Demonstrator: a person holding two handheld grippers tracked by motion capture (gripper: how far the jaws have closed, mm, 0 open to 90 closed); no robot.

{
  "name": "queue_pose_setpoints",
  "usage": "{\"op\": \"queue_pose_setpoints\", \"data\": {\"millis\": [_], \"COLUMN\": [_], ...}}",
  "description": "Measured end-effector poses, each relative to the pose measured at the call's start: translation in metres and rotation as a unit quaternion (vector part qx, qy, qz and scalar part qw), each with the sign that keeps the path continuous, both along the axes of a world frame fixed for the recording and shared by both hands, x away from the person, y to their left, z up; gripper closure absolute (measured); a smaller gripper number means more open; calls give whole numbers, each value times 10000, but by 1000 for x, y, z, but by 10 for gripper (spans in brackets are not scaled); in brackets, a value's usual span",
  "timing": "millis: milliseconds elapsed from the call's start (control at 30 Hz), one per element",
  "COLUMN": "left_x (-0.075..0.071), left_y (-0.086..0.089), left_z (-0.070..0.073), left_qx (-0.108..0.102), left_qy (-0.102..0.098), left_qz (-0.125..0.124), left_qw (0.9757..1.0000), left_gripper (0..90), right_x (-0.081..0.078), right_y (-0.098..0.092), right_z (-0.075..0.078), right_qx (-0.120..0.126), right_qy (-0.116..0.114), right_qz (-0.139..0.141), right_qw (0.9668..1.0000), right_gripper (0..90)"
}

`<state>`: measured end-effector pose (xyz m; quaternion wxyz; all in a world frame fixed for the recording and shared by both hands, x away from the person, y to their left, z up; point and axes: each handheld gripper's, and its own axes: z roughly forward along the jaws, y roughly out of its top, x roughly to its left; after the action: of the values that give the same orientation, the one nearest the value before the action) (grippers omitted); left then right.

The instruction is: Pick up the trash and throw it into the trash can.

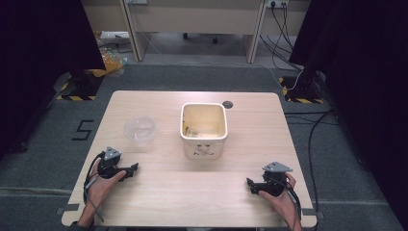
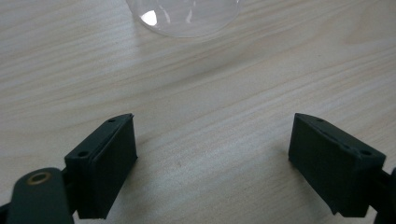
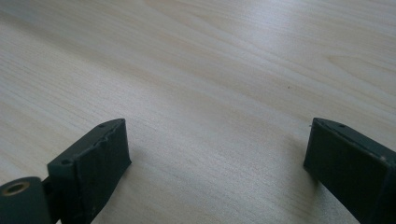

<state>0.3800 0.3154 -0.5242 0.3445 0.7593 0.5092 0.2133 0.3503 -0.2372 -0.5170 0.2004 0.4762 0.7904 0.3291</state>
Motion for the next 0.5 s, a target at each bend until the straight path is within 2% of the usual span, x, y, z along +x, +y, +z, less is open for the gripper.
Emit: {"op": "queue_pose_setpoints", "data": {"millis": [67, 100, 133, 267, 300, 333, 367, 433, 467, 500], "left_x": [0, 1, 1, 3, 5, 5, 10, 13, 21, 21], "left_y": [1, 3, 4, 5, 5, 5, 5, 6, 8, 8], "left_z": [0, 0, 1, 5, 10, 10, 21, 26, 37, 37], "left_qx": [-16, -166, -227, -322, -443, -443, -508, -571, -670, -670], "left_qy": [7, 6, 9, -34, -80, -80, -183, -232, -309, -309], "left_qz": [-9, 35, 47, 67, 67, 67, 67, 81, 98, 98], "left_qw": [10000, 9999, 9997, 9995, 9990, 9990, 9985, 9981, 9972, 9972], "left_gripper": [146, 147, 148, 150, 150, 150, 150, 150, 150, 149], "right_x": [0, 0, 0, 0, 0, 0, 1, 1, 1, 1], "right_y": [0, 0, 0, 0, 0, 0, 0, 0, 0, 0], "right_z": [0, 0, 0, 0, 0, 0, 0, 0, 0, 0], "right_qx": [0, -1, -2, -4, 3, 3, 5, 10, 9, 9], "right_qy": [-3, -3, -2, -7, 1, 1, 2, 6, 5, 5], "right_qz": [5, 1, 1, 4, 4, 4, 5, 2, 2, 2], "right_qw": [10000, 10000, 10000, 10000, 10000, 10000, 10000, 10000, 10000, 10000], "right_gripper": [67, 67, 67, 66, 66, 66, 66, 66, 66, 66]}}
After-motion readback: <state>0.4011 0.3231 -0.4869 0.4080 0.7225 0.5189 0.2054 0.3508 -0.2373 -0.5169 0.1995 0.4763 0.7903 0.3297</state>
